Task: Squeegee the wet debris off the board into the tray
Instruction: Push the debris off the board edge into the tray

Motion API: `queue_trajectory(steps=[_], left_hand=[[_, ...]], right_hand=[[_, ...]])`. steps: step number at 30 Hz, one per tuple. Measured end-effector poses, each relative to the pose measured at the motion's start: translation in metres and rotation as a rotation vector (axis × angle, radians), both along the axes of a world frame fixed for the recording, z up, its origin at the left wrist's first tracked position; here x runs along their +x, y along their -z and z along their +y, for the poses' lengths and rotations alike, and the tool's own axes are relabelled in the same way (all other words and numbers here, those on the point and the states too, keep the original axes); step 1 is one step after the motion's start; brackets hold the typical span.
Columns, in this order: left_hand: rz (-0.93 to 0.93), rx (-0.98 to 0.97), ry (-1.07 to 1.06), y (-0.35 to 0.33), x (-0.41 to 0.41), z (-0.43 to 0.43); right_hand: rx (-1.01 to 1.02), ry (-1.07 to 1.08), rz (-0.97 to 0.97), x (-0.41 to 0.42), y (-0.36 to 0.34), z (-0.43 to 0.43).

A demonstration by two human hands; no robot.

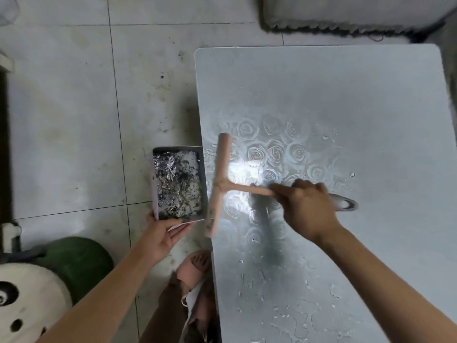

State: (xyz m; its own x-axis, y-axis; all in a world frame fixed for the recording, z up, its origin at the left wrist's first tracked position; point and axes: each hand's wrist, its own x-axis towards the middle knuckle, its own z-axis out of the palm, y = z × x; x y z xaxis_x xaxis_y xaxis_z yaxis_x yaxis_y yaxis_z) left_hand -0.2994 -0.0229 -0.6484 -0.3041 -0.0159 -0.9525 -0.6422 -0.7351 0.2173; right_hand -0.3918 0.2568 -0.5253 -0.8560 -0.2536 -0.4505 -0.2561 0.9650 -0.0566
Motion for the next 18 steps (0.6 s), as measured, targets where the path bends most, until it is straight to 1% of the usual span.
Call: queue_trajectory(steps=[3, 6, 8, 10, 12, 14, 16, 18], left_hand=[[0.011, -0.024, 0.011, 0.001, 0.0, 0.001], [0.019, -0.008, -0.007, 0.001, 0.0, -0.001], [0.017, 0.005, -0.014, 0.0, 0.0, -0.001], [0.023, 0.01, -0.003, -0.003, -0.001, 0.0], [0.023, 0.006, 0.009, -0.005, -0.003, 0.0], [0.024, -0.008, 0.008, -0.006, -0.003, 0.001], [0.029, -0.009, -0.002, -0.007, -0.003, 0.001], [0.038, -0.001, 0.001, -0.007, -0.003, 0.001]], right_hand=[[-0.035, -0.056, 0.052, -0.013, -0.004, -0.024], [-0.063, -0.014, 0.111, -0.023, -0.024, 0.005], [-0.001, 0.019, 0.123, -0.026, -0.035, 0.03], [0.069, 0.043, 0.076, -0.025, -0.035, 0.034], [0.059, 0.055, 0.005, -0.027, -0.025, 0.019], [0.046, 0.011, -0.035, -0.031, -0.014, -0.005], [0.03, -0.081, 0.024, -0.036, -0.009, -0.026], [0.017, -0.113, 0.064, -0.041, -0.016, -0.033]])
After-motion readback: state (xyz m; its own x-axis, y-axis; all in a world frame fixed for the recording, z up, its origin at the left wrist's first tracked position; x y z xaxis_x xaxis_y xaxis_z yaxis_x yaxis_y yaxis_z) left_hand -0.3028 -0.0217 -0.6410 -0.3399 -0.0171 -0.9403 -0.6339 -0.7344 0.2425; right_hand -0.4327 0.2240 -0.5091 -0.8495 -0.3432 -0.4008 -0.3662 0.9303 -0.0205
